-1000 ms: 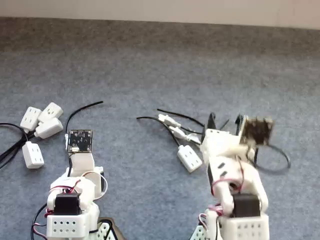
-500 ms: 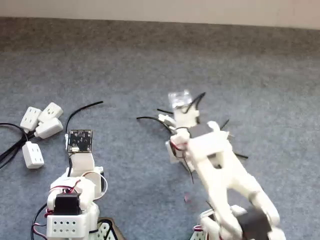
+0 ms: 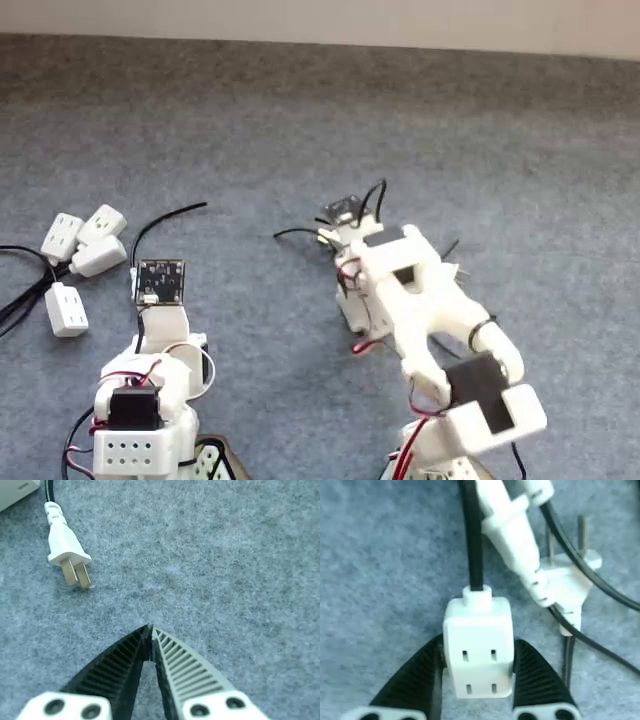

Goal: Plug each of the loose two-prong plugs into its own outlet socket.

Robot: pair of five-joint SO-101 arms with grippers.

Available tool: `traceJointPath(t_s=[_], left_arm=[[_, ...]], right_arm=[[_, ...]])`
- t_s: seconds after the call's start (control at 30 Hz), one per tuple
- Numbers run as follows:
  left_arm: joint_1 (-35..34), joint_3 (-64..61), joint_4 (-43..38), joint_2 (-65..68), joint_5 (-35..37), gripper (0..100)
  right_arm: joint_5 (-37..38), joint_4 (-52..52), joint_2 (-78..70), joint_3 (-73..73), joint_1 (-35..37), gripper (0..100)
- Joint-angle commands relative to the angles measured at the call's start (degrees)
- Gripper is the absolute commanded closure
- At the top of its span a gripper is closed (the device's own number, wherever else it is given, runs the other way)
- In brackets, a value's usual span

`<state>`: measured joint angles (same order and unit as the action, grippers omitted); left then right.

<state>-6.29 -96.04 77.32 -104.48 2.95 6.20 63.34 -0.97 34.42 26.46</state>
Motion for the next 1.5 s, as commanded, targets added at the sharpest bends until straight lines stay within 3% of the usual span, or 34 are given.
traceJointPath(t_s=[0.0,0.33,0.53,0.7,0.77,0.87,0.97,1.03,1.2,1.47], left_arm=[[0.75,-1.1,-0.88,0.13,0.0,99],[0.75,-1.1,-0.88,0.13,0.0,99],[0.75,-1.1,-0.88,0.13,0.0,99],[0.75,-1.1,-0.88,0.13,0.0,99],[0.75,-1.1,-0.88,0.13,0.0,99],[0.75,-1.1,-0.88,0.13,0.0,99],[0.75,-1.1,-0.88,0.13,0.0,99],[0.75,-1.1,-0.88,0.13,0.0,99],[0.75,-1.1,-0.88,0.13,0.0,99],[0.75,-1.1,-0.88,0.13,0.0,99]], right_arm=[[-10.29,4.88,0.13,-11.82,-0.66,93.2],[-46.33,7.34,-0.13,-28.44,8.04,92.8],[-57.58,5.93,-9.89,-31.25,17.89,92.8],[-64.7,4.7,-24.92,-40.48,21.58,91.9],[-69.45,6.9,-30.2,-45.67,20.88,84.7],[-75.78,13.76,-35.82,-55.69,20.53,63.7],[-76.57,22.2,-39.52,-64.92,22.11,46.2],[-76.13,28.44,-40.57,-70.99,22.46,41.9],[-68.57,37.58,-40.57,-88.04,18.42,41.6],[-43.08,37.58,-40.57,-107.21,6.55,41.6]])
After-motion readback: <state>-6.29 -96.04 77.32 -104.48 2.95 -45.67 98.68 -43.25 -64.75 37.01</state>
